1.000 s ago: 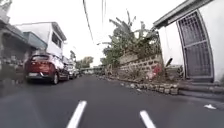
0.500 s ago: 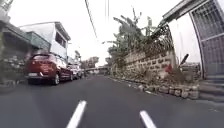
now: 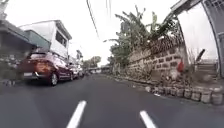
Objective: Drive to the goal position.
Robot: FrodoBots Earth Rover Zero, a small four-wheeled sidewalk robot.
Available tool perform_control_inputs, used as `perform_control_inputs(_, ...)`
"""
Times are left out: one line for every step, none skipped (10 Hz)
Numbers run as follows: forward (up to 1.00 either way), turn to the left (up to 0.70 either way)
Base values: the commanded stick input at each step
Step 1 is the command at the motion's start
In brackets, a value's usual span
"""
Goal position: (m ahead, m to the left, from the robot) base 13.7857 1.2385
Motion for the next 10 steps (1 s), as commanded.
perform_control_inputs(1.0, 0.0)
perform_control_inputs(1.0, 0.0)
perform_control_inputs(1.0, 0.07)
perform_control_inputs(1.0, 0.27)
perform_control_inputs(1.0, 0.4)
perform_control_inputs(1.0, 0.4)
perform_control_inputs(1.0, 0.4)
perform_control_inputs(1.0, 0.4)
perform_control_inputs(1.0, 0.09)
perform_control_inputs(1.0, 0.0)
